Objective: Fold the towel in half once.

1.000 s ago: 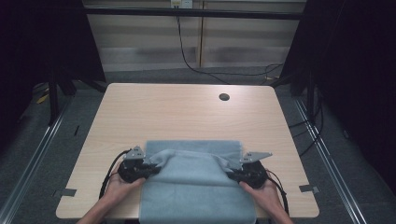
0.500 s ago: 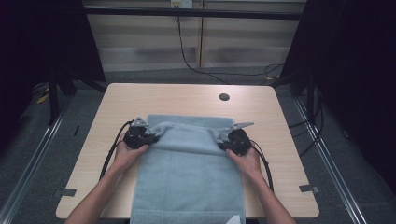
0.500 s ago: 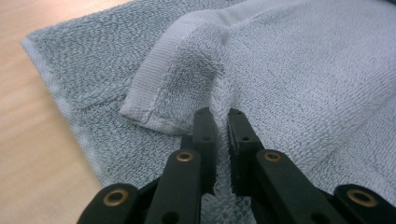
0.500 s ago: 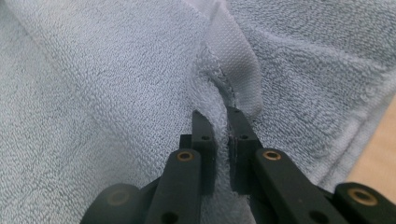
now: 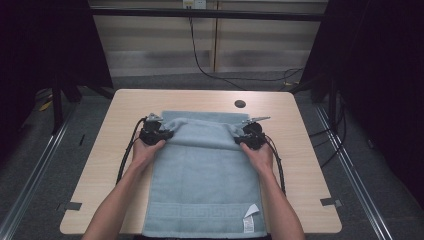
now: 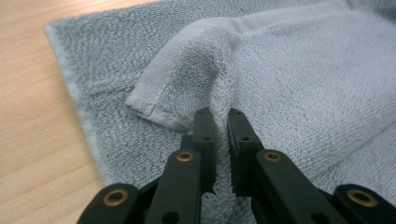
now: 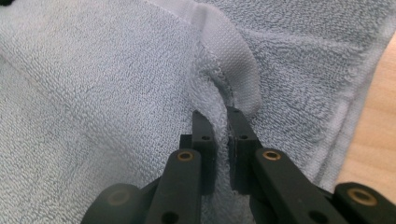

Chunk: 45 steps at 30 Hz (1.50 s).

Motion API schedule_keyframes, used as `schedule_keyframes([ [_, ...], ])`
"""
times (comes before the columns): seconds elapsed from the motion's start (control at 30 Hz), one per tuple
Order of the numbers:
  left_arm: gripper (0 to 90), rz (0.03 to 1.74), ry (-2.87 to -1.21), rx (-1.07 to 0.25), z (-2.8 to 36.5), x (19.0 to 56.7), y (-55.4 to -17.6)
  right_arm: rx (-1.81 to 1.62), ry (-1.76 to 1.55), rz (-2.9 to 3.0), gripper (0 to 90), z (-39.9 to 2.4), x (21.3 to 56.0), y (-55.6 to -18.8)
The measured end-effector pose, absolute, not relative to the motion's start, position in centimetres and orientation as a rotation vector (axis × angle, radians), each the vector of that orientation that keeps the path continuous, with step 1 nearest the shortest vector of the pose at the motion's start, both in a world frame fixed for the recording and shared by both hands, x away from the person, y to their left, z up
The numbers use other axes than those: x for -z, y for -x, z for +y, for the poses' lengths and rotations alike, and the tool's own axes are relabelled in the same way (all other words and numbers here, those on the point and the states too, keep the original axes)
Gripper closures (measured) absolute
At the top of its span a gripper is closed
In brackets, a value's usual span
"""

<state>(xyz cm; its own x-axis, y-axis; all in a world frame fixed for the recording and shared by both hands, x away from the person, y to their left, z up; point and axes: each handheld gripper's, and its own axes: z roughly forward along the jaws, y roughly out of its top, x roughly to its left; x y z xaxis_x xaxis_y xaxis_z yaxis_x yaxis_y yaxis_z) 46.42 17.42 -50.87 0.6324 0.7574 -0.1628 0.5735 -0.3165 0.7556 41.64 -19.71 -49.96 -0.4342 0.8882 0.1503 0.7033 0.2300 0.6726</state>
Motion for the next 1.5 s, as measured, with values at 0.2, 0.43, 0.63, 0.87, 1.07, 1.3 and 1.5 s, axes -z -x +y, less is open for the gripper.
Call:
schedule_keyframes([
  [0.2,84.3,1.023,-1.928,-0.243,18.5,47.7,-45.8,-1.221,-1.543,2.167,84.9,-21.3,48.2,-41.4],
  [0.43,84.2,0.887,-1.847,-0.308,19.0,41.2,-42.7,-1.397,-1.382,2.059,84.9,-22.6,41.5,-39.7],
  [0.63,84.0,0.763,-1.815,-0.323,19.7,37.3,-38.2,-1.415,-1.24,2.068,84.9,-22.9,38.6,-35.7],
  [0.87,84.0,0.711,-1.798,-0.277,20.5,39.1,-31.8,-1.459,-1.131,2.077,84.7,-23.3,38.0,-30.9],
  [1.07,83.3,0.726,-1.931,-0.213,20.5,44.0,-28.9,-1.407,-1.149,2.18,83.5,-23.1,41.6,-27.1],
  [1.3,80.8,0.733,-2.045,-0.12,20.2,48.0,-27.2,-1.276,-1.212,2.339,79.7,-22.4,46.4,-24.8],
  [1.5,73.2,0.69,-2.108,-0.091,20.1,48.7,-25.4,-1.223,-1.228,2.402,70.4,-22.5,48.3,-22.0],
])
